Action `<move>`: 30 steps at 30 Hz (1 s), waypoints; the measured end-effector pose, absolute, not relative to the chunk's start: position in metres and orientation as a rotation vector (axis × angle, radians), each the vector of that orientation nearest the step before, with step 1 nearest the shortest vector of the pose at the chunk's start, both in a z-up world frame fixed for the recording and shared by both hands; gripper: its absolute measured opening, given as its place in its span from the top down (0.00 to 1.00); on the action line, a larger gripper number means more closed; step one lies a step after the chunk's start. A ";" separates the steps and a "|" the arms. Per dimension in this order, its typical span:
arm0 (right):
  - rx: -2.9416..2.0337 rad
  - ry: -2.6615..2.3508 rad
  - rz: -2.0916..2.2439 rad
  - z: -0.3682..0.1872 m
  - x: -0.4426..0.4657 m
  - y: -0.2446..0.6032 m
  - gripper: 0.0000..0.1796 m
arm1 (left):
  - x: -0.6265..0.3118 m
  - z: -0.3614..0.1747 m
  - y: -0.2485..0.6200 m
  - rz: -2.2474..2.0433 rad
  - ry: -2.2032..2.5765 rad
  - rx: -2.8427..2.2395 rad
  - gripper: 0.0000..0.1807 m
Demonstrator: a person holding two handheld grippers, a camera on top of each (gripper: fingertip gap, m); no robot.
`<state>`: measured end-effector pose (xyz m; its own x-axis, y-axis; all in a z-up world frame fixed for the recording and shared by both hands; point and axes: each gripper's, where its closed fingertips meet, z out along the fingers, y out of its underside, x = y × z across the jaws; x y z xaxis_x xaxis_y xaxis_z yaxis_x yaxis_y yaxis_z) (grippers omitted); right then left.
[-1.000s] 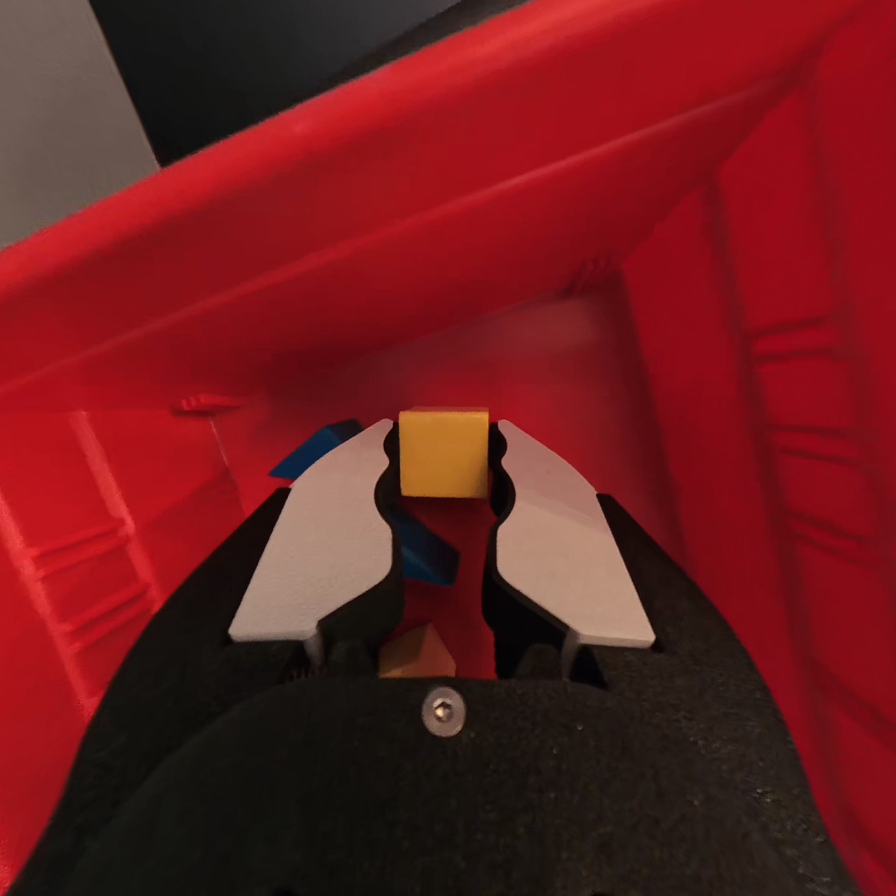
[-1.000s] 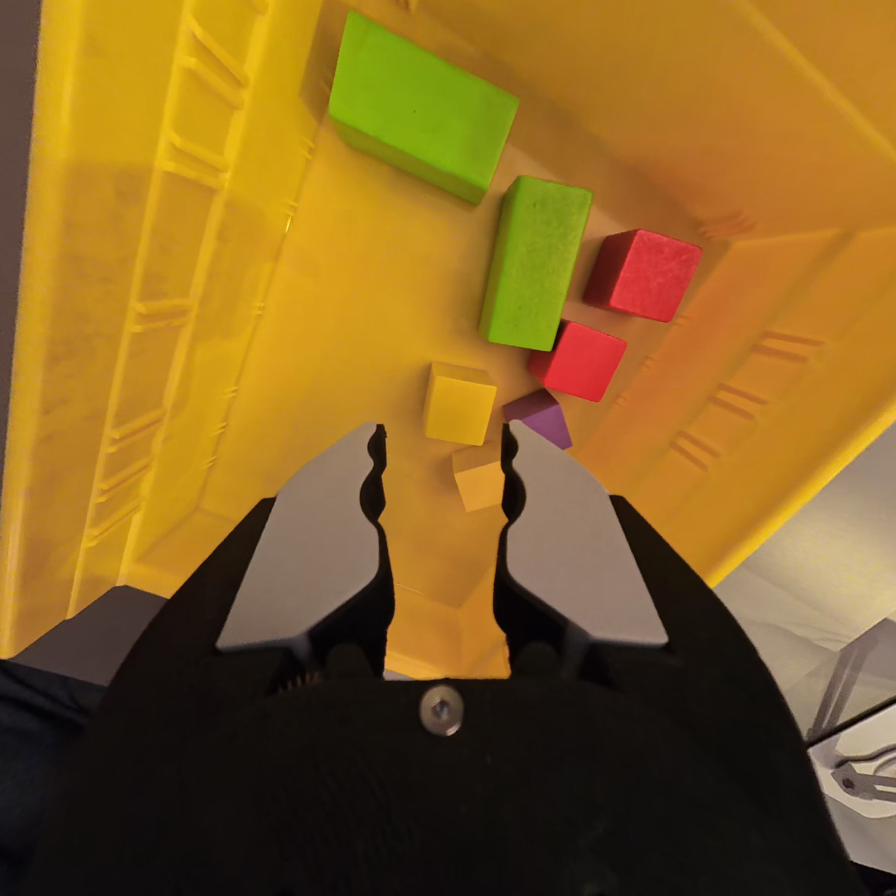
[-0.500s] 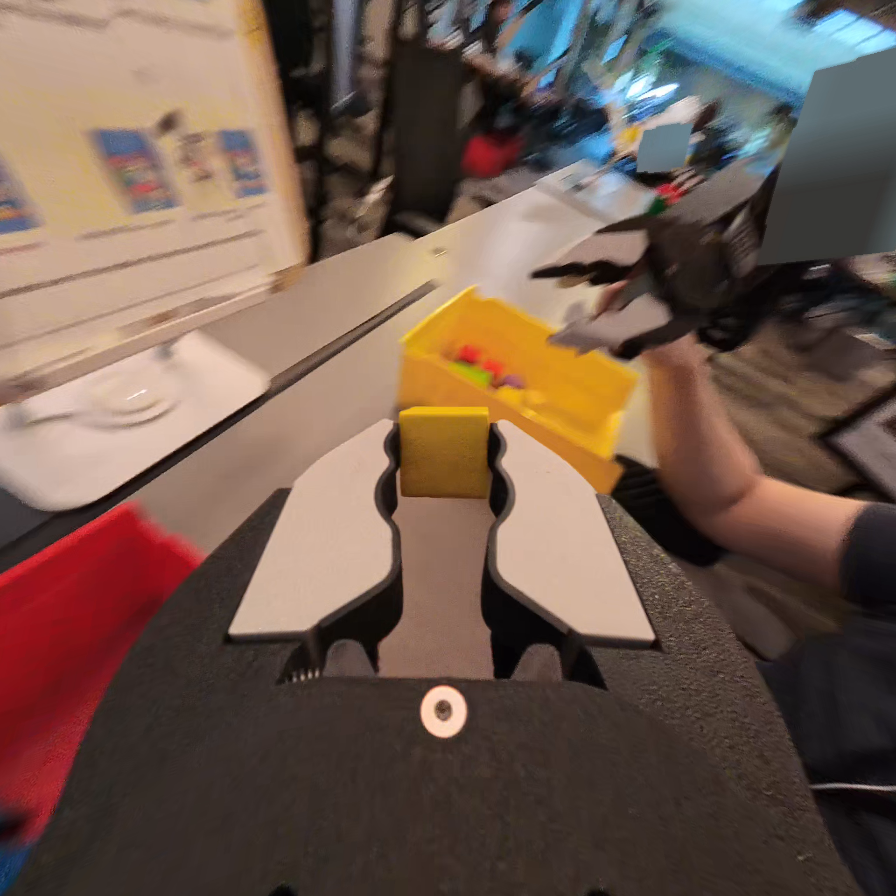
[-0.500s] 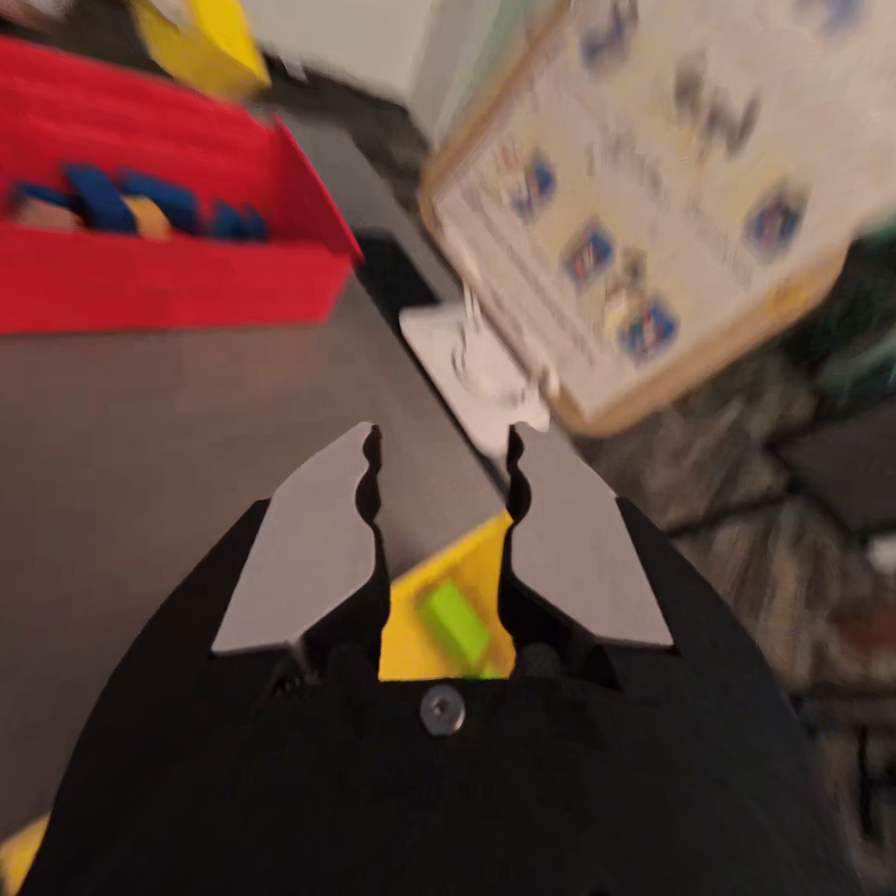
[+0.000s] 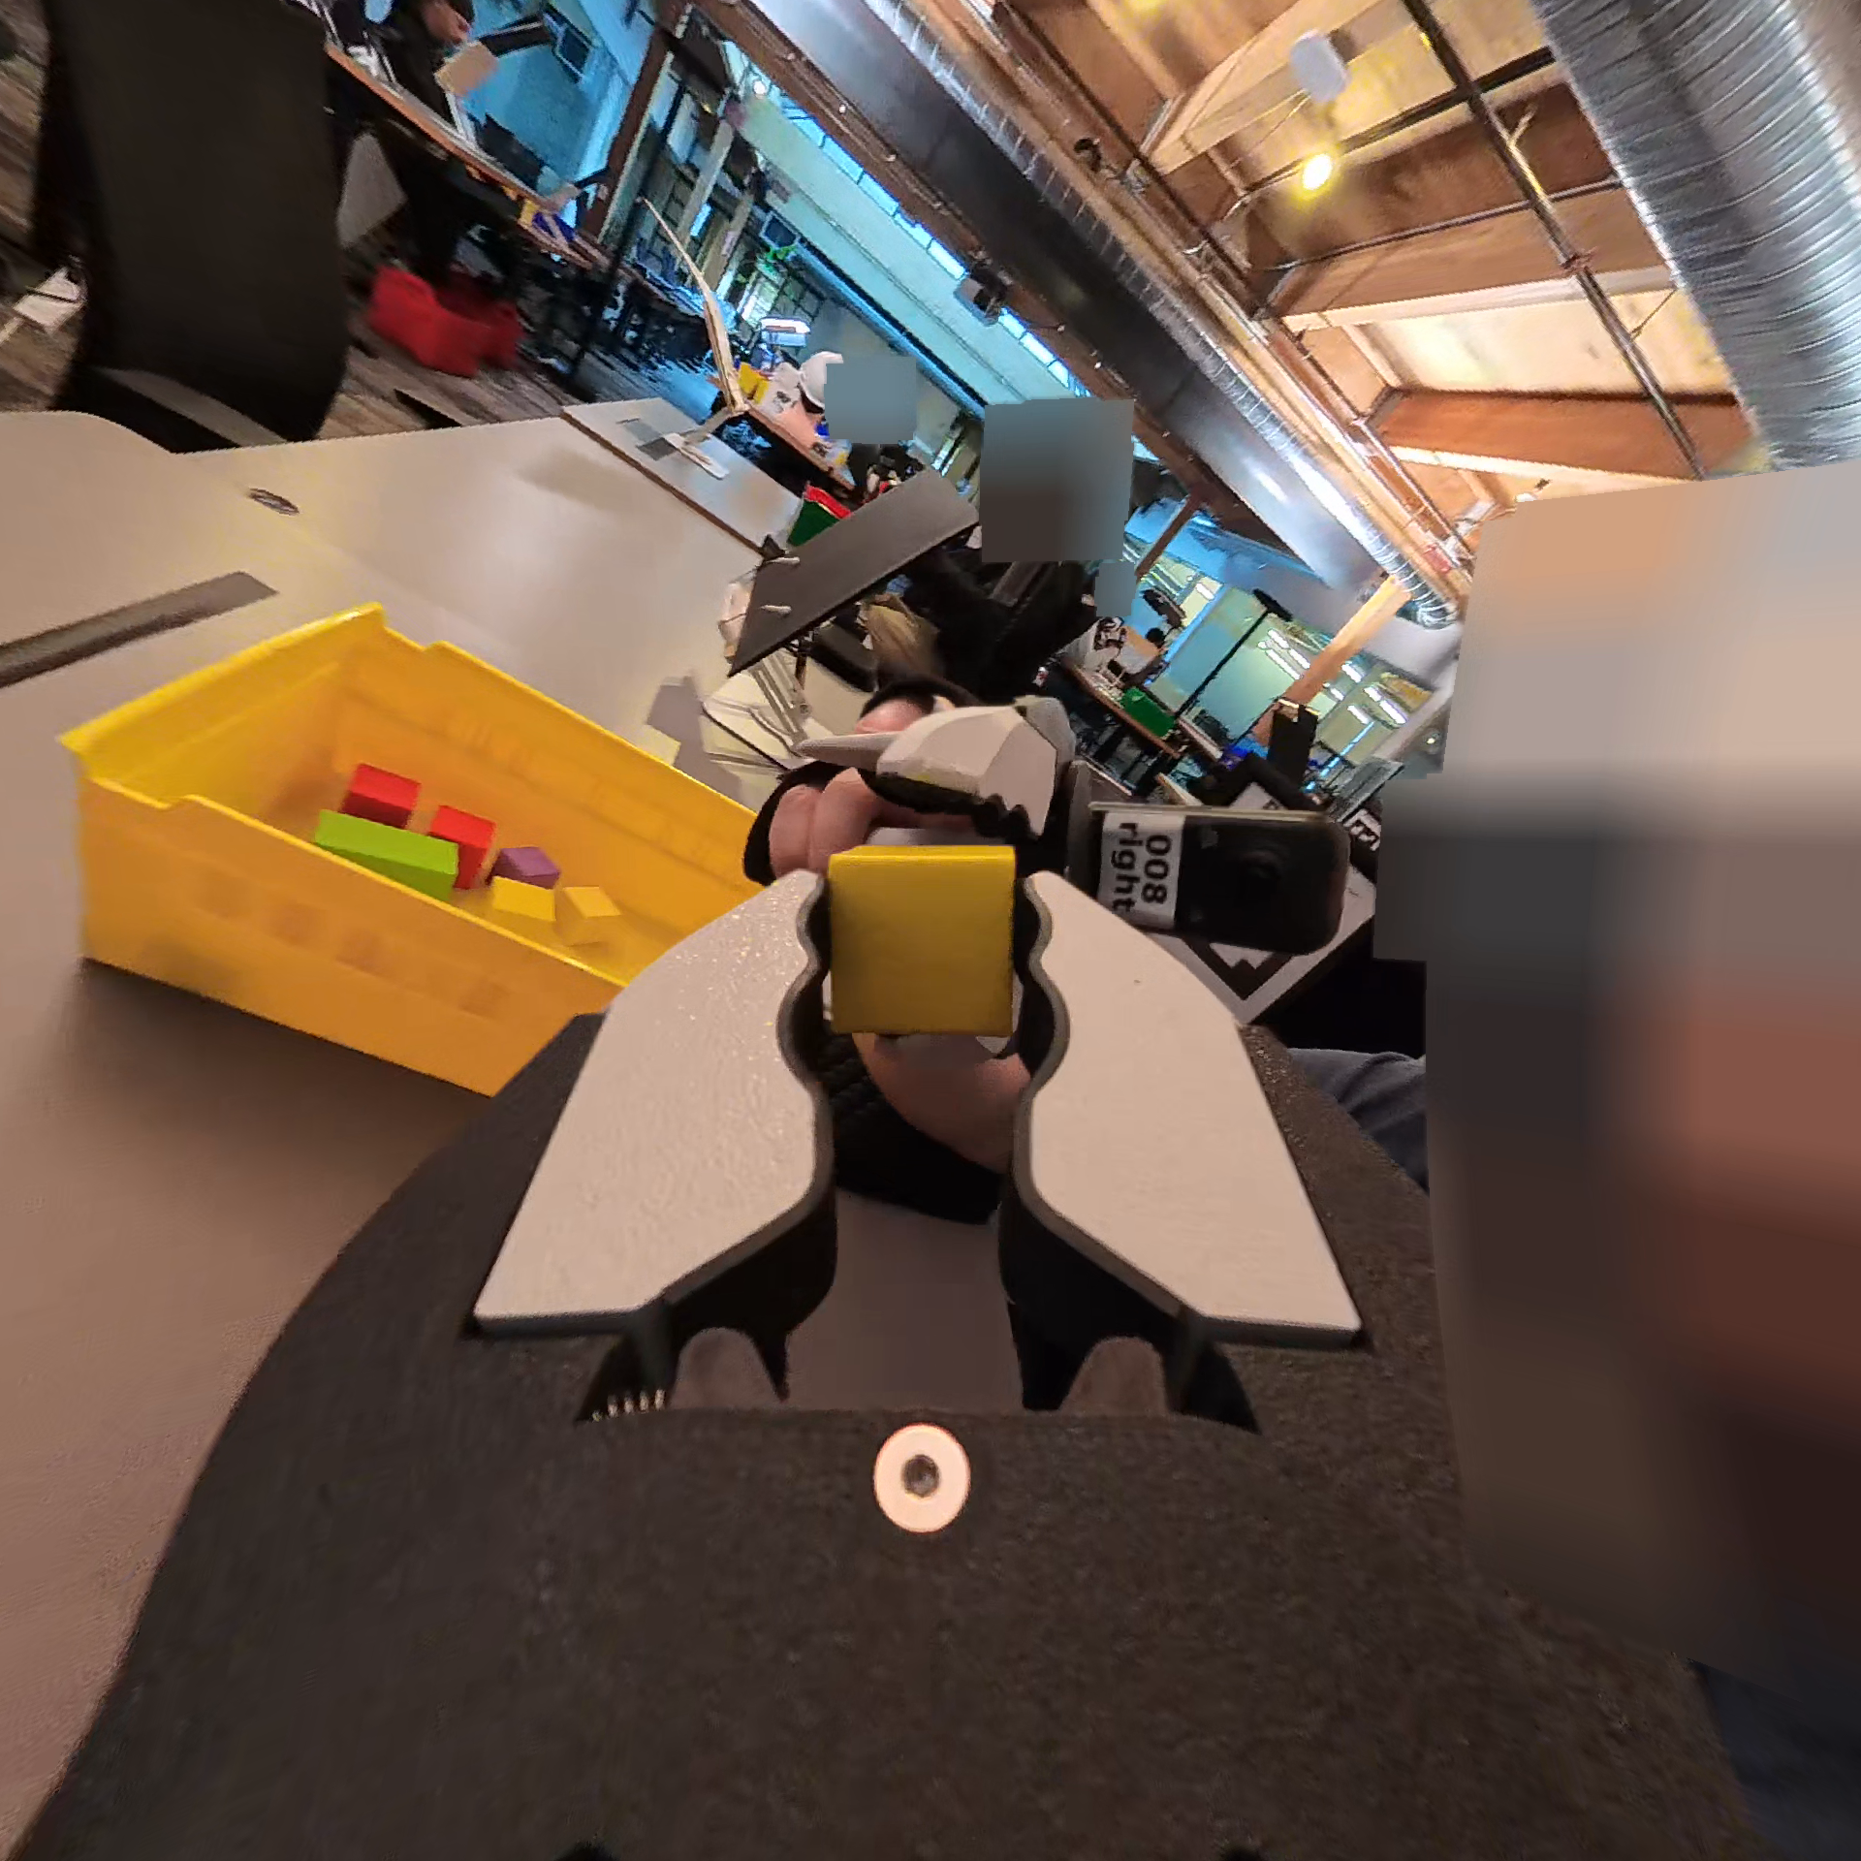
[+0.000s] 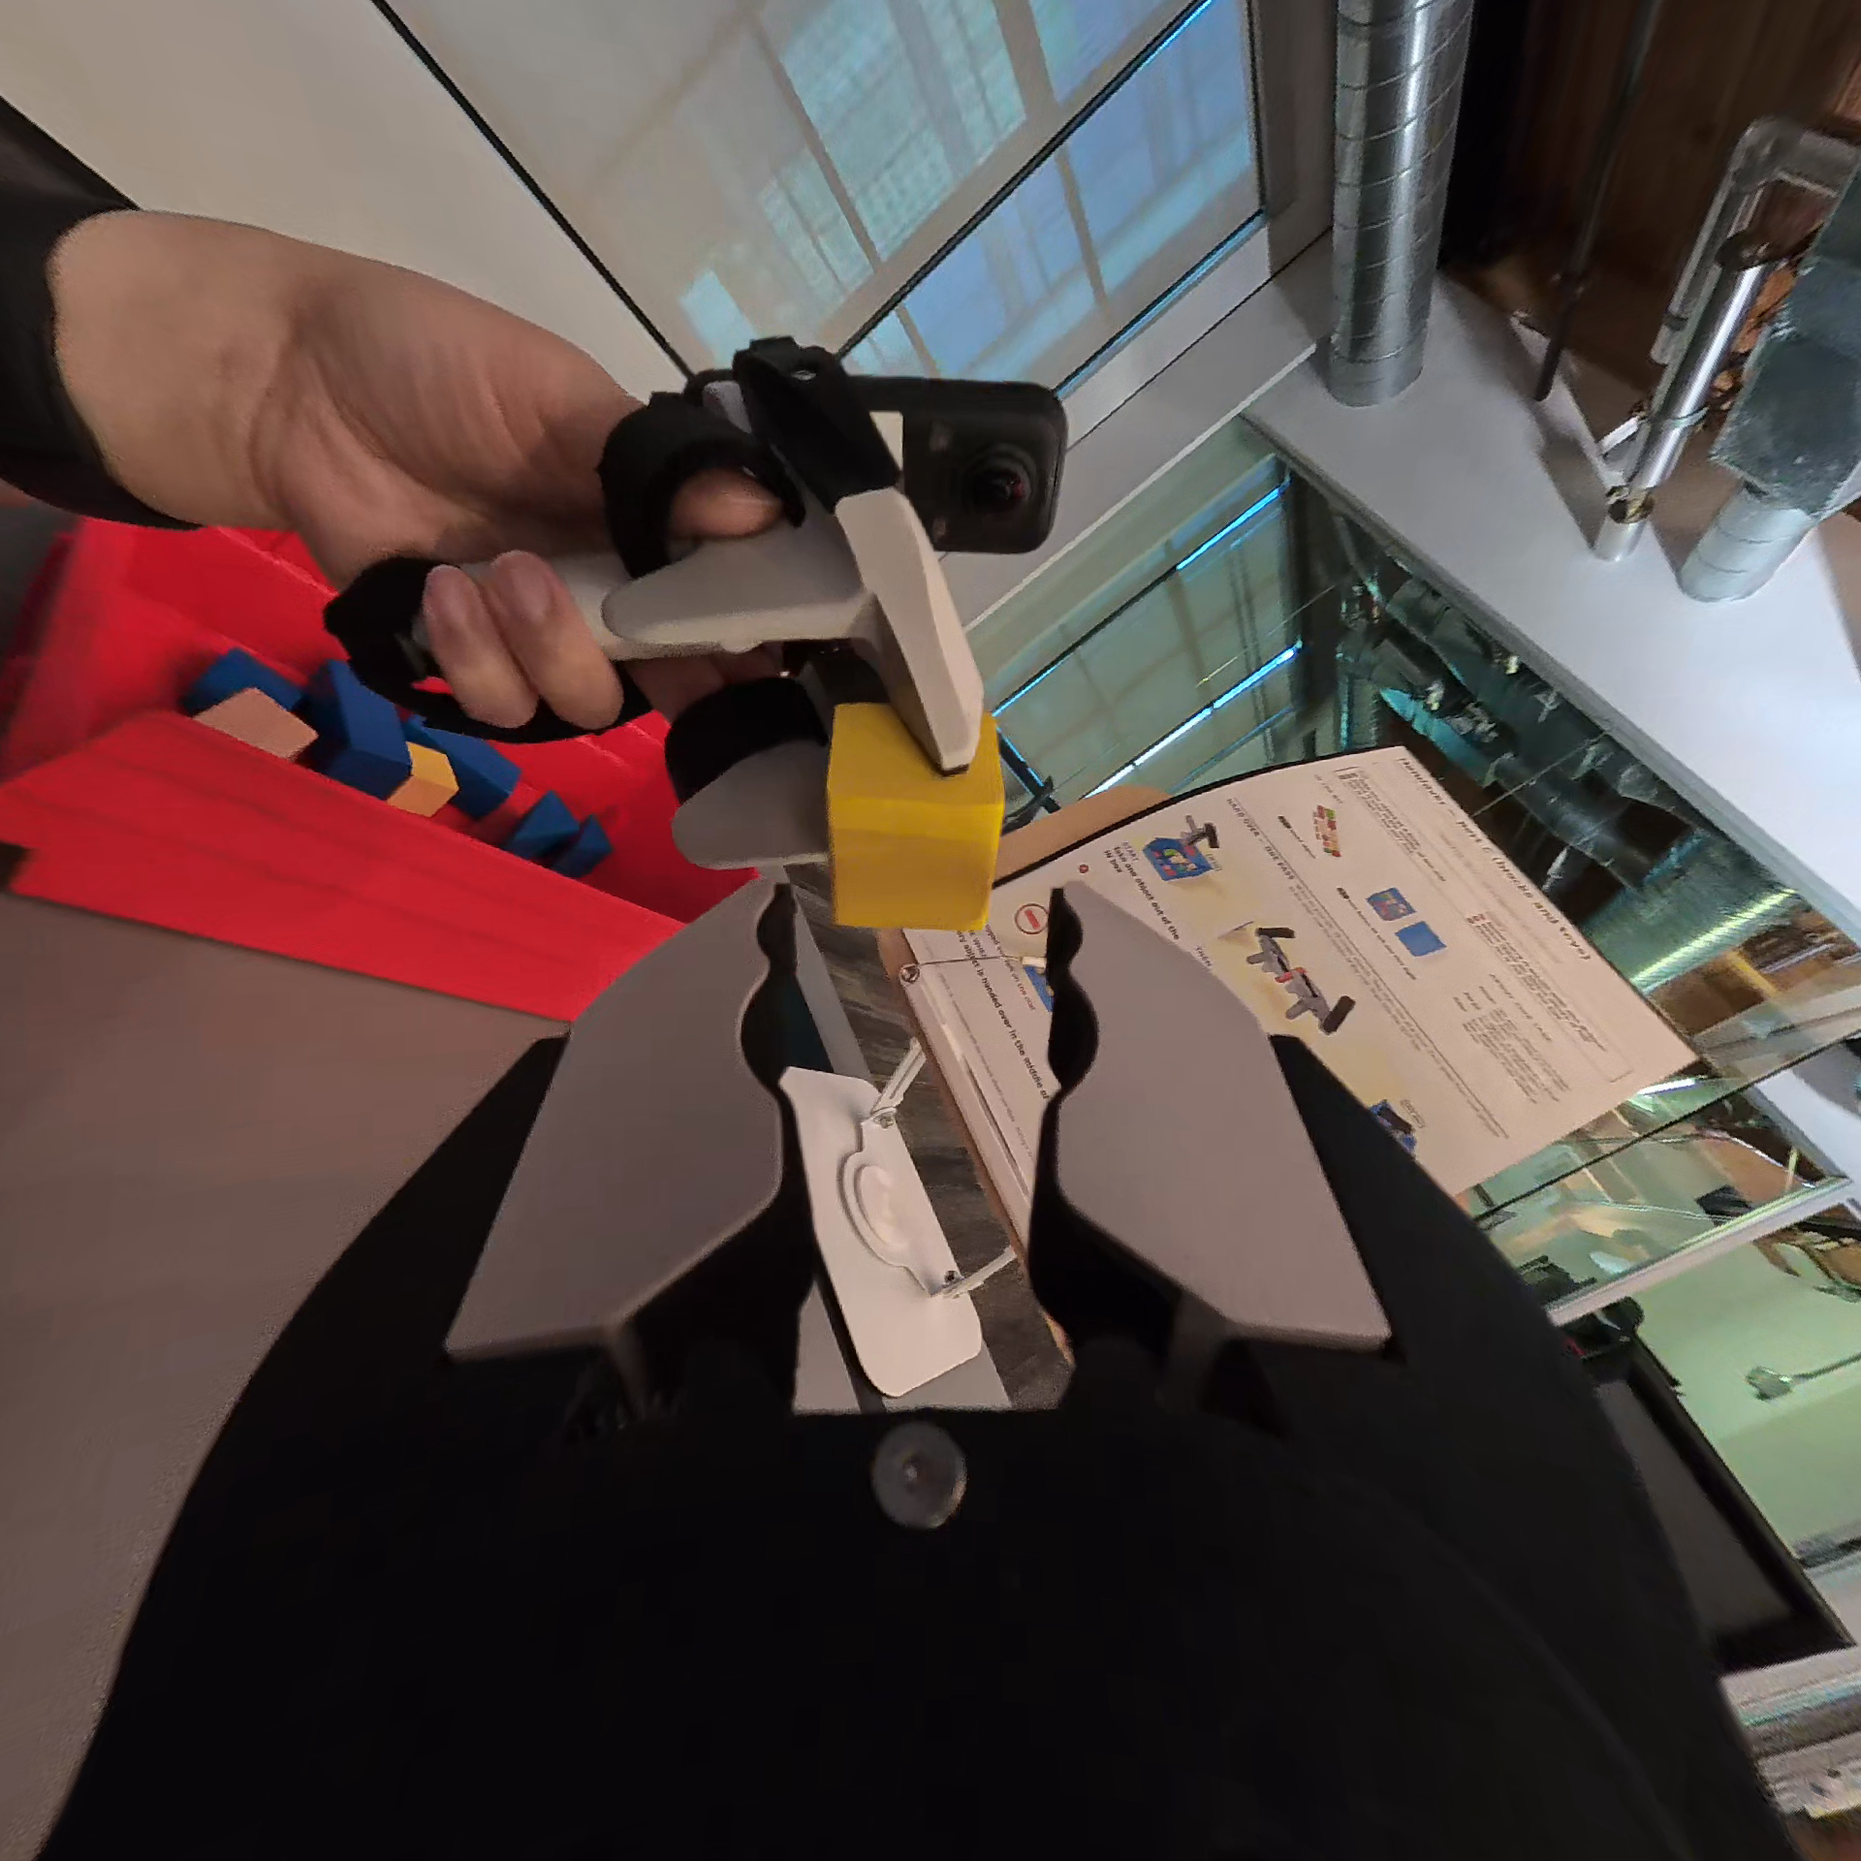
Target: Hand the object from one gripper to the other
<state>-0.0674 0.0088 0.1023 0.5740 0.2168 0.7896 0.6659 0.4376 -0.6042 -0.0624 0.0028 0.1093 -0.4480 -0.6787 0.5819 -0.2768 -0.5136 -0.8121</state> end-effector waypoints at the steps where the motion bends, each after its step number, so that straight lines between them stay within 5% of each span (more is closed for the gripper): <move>1: -1.109 -0.957 -0.343 0.103 -0.068 0.008 0.74 | -0.061 0.108 0.003 -2.038 1.359 -1.468 0.81; 6: -1.116 -0.977 -0.364 0.097 -0.070 0.010 0.81 | -0.057 0.103 -0.005 -2.035 1.405 -1.466 0.81; 25: -1.338 -0.861 -0.466 0.086 -0.022 0.039 0.82 | -0.103 0.111 0.087 -1.417 1.230 -1.546 0.78; 30: -1.727 -0.910 -0.523 0.053 0.035 0.044 0.81 | -0.123 0.125 0.099 -1.375 1.159 -1.536 0.79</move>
